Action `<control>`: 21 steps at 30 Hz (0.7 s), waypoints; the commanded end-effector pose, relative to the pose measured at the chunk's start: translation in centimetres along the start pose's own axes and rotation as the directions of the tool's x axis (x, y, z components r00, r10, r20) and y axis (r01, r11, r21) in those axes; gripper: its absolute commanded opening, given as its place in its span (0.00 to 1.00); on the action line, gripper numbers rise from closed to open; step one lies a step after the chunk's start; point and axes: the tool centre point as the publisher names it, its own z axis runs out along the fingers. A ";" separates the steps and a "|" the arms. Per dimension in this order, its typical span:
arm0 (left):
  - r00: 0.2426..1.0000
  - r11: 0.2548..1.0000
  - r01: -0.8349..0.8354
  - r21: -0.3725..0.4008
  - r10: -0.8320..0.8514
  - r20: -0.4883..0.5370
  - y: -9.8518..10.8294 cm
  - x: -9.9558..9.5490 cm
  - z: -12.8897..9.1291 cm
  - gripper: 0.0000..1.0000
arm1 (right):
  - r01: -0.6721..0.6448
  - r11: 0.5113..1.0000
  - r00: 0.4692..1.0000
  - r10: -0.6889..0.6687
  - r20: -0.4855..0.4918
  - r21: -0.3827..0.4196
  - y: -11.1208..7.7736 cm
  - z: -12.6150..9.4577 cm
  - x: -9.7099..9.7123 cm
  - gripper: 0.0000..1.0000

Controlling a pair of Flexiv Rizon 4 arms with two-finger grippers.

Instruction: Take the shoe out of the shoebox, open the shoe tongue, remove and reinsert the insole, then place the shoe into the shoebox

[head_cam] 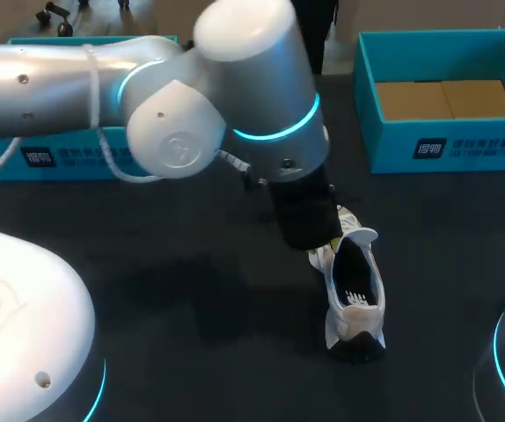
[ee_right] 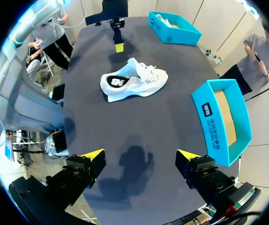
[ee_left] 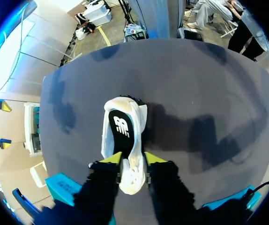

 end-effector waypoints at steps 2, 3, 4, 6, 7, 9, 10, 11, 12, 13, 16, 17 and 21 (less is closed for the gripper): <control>0.996 0.999 -0.033 -0.026 0.031 -0.080 -1.0 -2.0 2.0 0.00 | 0.000 1.000 1.000 0.000 0.002 0.002 0.0 0.1 0.0 1.00; 0.996 0.999 -0.040 -0.032 0.037 -0.084 -1.1 -2.2 2.3 0.00 | 0.000 1.000 1.000 0.000 0.002 0.002 0.0 0.1 0.0 1.00; 0.996 0.999 -0.040 -0.034 0.037 -0.083 -1.2 -2.4 2.6 0.00 | 0.000 1.000 1.000 0.000 0.002 0.002 0.0 0.1 0.0 1.00; 0.995 0.998 -0.042 -0.040 0.038 -0.091 -1.4 -2.5 3.1 0.00 | 0.000 1.000 1.000 0.000 0.002 0.002 0.0 0.1 0.0 1.00; 0.995 0.998 -0.042 -0.040 0.038 -0.092 -1.5 -2.6 3.4 0.00 | 0.000 1.000 1.000 0.000 0.002 0.002 0.0 0.1 0.0 1.00; 0.995 0.999 -0.037 -0.032 0.034 -0.089 -1.6 -2.6 3.9 0.00 | 0.000 1.000 1.000 0.000 0.002 0.002 0.0 0.1 0.0 1.00; 0.995 0.999 -0.036 -0.035 0.033 -0.096 -1.7 -2.6 4.3 0.00 | 0.000 1.000 1.000 0.000 0.002 0.002 0.0 0.1 0.0 1.00; 0.995 0.999 -0.034 -0.038 0.030 -0.098 -1.7 -2.6 4.6 0.00 | 0.000 1.000 1.000 0.000 0.002 0.002 0.0 0.1 0.0 1.00; 0.994 0.999 -0.036 -0.040 0.032 -0.101 -1.7 -2.6 4.9 0.00 | 0.000 1.000 1.000 0.000 0.002 0.002 0.0 0.1 0.0 1.00; 0.994 0.999 -0.037 -0.039 0.032 -0.106 -1.8 -2.5 5.2 0.00 | 0.000 1.000 1.000 0.000 0.002 0.002 0.0 0.1 0.0 1.00; 0.992 0.998 -0.047 -0.042 0.042 -0.123 -1.9 -2.4 6.0 0.00 | 0.000 1.000 1.000 0.000 0.002 0.002 0.0 0.1 0.0 1.00; 0.991 0.998 -0.048 -0.041 0.042 -0.128 -2.0 -2.4 6.3 0.00 | 0.000 1.000 1.000 0.000 0.002 0.002 0.0 0.1 0.0 1.00; 0.987 0.997 -0.061 -0.049 0.052 -0.152 -2.4 -2.2 7.4 0.00 | 0.000 1.000 1.000 0.000 0.002 0.002 0.0 0.1 0.0 1.00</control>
